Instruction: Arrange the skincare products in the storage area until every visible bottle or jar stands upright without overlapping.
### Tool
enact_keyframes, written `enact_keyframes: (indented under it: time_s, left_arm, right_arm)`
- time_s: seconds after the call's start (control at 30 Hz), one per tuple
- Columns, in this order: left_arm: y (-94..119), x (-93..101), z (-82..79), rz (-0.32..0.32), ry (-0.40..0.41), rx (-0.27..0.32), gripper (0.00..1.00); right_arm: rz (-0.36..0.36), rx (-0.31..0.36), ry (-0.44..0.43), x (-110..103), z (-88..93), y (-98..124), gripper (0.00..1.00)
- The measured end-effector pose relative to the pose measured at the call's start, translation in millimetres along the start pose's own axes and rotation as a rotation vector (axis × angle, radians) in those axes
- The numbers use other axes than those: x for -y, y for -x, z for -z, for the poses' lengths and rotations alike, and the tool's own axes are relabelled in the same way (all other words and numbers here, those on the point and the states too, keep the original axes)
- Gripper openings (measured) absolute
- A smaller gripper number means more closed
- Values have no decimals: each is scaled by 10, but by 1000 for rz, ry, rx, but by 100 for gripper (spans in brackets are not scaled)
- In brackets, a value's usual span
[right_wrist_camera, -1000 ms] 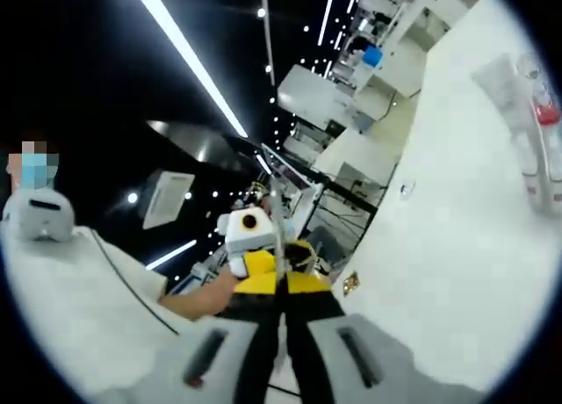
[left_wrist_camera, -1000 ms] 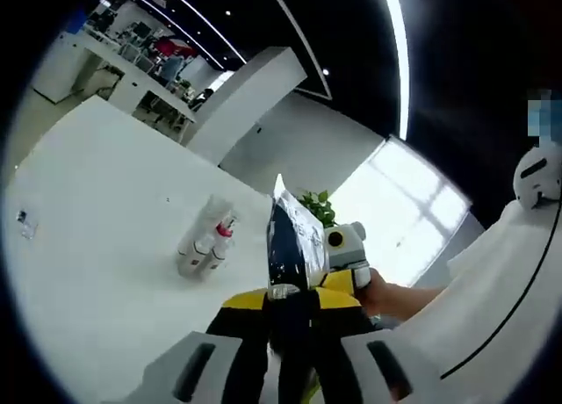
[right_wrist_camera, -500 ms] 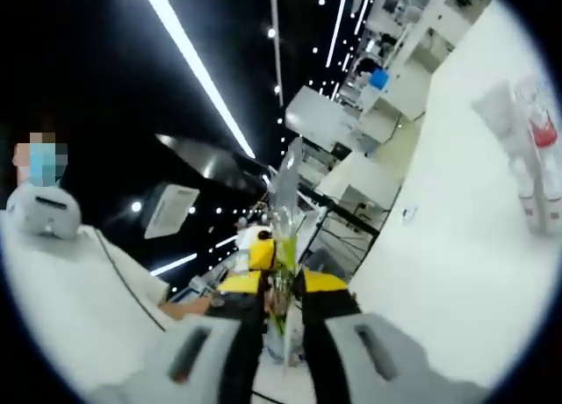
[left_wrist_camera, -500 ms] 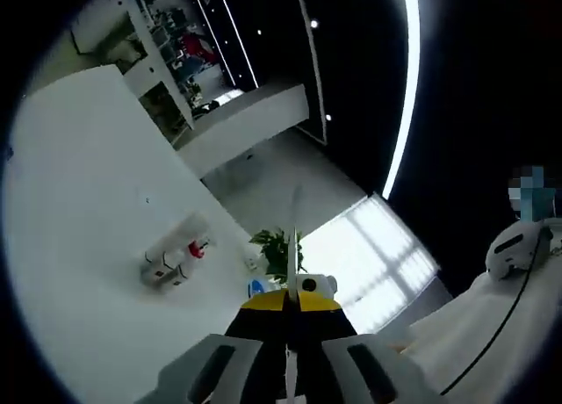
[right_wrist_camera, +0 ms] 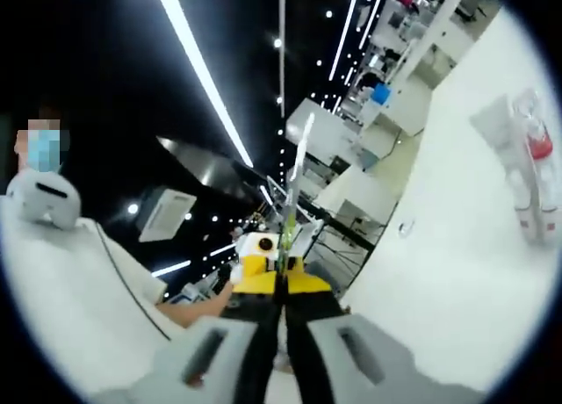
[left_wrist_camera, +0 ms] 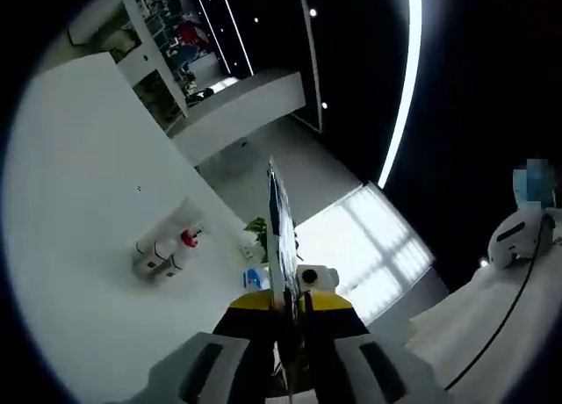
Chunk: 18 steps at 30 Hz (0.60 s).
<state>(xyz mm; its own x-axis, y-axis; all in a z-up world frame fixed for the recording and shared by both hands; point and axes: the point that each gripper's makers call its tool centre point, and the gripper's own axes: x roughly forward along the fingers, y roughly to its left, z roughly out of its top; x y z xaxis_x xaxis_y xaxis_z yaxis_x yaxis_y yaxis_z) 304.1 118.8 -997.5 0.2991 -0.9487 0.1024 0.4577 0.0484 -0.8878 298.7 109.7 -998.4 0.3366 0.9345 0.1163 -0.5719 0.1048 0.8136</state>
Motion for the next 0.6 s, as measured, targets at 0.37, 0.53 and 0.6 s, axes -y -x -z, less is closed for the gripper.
enact_keyframes:
  time_s: [0.37, 0.53, 0.6]
  left_arm:
    - [86, -158, -182, -18, 33, 25, 1]
    - [94, -220, -288, -24, 32, 28, 1]
    - [85, -265, -326, -31, 35, 29, 1]
  right_arm:
    - [59, 36, 68, 92, -74, -54, 20]
    - [140, 89, 198, 138, -196, 125, 32]
    - [158, 112, 216, 137, -243, 174, 37]
